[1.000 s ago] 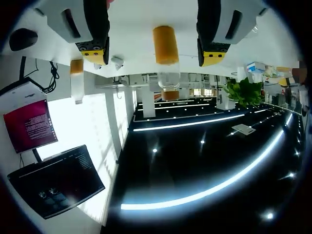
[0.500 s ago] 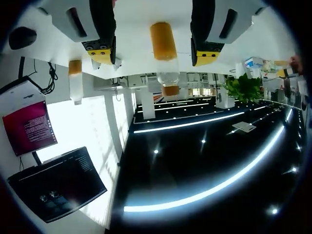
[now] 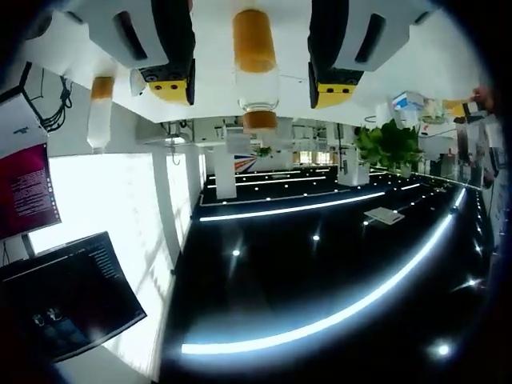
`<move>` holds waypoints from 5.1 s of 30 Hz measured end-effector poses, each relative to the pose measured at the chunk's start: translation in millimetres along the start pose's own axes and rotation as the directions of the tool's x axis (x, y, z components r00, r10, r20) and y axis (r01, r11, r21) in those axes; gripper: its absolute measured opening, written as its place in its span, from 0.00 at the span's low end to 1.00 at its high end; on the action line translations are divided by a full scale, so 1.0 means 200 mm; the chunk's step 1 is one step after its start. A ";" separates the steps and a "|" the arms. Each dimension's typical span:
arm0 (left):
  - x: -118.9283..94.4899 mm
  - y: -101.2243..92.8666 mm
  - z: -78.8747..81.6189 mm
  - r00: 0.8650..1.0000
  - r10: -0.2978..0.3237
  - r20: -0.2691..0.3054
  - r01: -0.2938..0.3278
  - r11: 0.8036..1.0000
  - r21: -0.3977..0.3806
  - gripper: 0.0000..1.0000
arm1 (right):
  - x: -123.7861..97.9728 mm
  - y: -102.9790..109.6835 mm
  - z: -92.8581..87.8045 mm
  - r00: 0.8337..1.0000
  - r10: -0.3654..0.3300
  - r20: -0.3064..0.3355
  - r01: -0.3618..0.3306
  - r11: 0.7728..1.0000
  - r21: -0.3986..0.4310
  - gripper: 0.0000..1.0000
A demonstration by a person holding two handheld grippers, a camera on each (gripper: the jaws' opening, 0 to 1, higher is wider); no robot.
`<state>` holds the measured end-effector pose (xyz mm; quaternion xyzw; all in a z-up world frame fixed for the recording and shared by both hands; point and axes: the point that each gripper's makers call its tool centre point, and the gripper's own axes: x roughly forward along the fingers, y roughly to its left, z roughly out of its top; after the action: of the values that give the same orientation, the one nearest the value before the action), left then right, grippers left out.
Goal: Open the Petri dish lid, place the lid on the table, pour the liquid culture medium into the Petri dish, pick up the Petri dish lid from the table, and close the Petri dish
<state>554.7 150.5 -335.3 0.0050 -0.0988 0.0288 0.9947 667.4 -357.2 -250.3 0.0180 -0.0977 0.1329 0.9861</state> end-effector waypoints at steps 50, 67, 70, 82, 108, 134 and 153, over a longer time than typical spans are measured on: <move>-0.13 -0.30 -0.02 0.969 -0.244 -0.047 0.244 0.970 0.007 0.48 | 0.64 0.10 -0.19 0.969 0.113 -0.220 -0.132 0.988 -0.074 0.34; -0.14 -0.29 -0.04 0.970 -0.238 -0.051 0.238 0.971 -0.005 0.48 | 0.64 0.08 -0.16 0.976 0.093 -0.198 -0.102 0.994 -0.039 0.30; -0.14 -0.30 -0.04 0.969 -0.240 -0.052 0.240 0.971 -0.004 0.48 | 0.65 0.07 -0.13 0.979 0.090 -0.180 -0.096 0.995 -0.026 0.30; -0.12 -0.30 -0.02 0.970 -0.241 -0.038 0.241 0.971 -0.005 0.48 | 0.55 0.10 0.07 0.990 0.103 -0.099 -0.105 0.994 -0.011 0.30; -0.12 -0.35 0.08 0.965 -0.263 0.011 0.263 0.965 -0.021 0.47 | 0.12 0.20 0.08 0.991 0.131 -0.028 -0.131 0.991 0.011 0.30; -0.13 -0.40 0.09 0.959 -0.283 0.014 0.283 0.959 -0.010 0.47 | -0.03 0.16 -0.21 0.993 0.087 -0.081 -0.081 0.993 0.081 0.30; -0.13 -0.43 0.10 0.957 -0.289 0.019 0.289 0.957 -0.013 0.47 | -0.10 0.22 -0.45 0.984 0.096 -0.150 -0.084 0.992 0.089 0.30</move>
<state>531.3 62.8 -321.4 0.0117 -0.1058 -0.1177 0.9873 654.7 -315.2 -341.2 0.0441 -0.0162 0.1823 0.9821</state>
